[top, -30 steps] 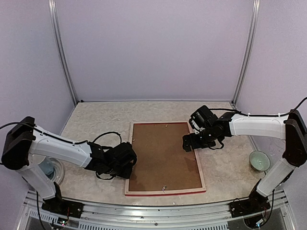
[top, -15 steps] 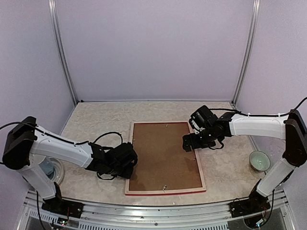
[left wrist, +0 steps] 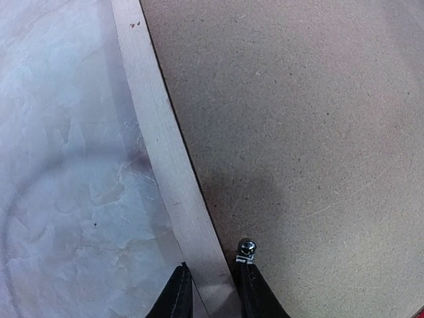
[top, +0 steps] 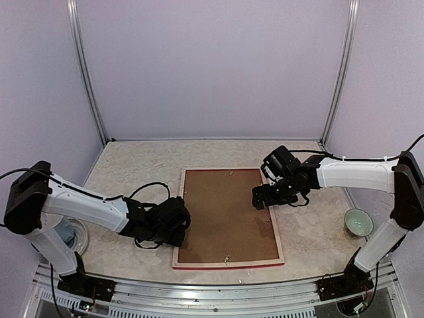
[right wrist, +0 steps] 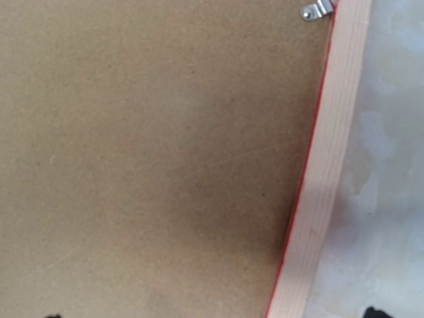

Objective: Put the photo into the frame
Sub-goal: Press the fastener onto the backboard.

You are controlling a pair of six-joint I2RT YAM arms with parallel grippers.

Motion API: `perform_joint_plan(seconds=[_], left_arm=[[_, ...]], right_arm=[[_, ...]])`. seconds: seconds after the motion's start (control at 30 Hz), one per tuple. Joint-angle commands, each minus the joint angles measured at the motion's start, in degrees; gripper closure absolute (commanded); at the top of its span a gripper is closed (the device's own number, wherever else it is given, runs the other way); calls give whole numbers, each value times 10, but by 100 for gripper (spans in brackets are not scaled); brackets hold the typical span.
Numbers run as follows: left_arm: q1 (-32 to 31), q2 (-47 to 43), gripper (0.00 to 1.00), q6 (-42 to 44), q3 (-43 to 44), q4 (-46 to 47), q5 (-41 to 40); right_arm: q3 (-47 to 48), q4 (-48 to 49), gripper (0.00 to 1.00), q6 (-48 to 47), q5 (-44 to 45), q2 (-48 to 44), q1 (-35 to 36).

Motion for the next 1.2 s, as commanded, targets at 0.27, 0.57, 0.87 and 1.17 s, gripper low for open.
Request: perform_joint_plan(seconds=[0.27, 0.57, 0.87, 1.17], left_arm=[[2, 20, 84, -1, -9, -24, -5], [2, 0, 76, -12, -9, -27, -16], [3, -55, 56, -14, -13, -12, -27], [2, -4, 56, -8, -11, 2, -6]], right_arm=[[8, 0, 1, 0, 2, 3, 7], [6, 1, 1, 0, 2, 3, 6], [8, 4, 1, 0, -2, 8, 7], [11, -4, 1, 0, 0, 4, 7]])
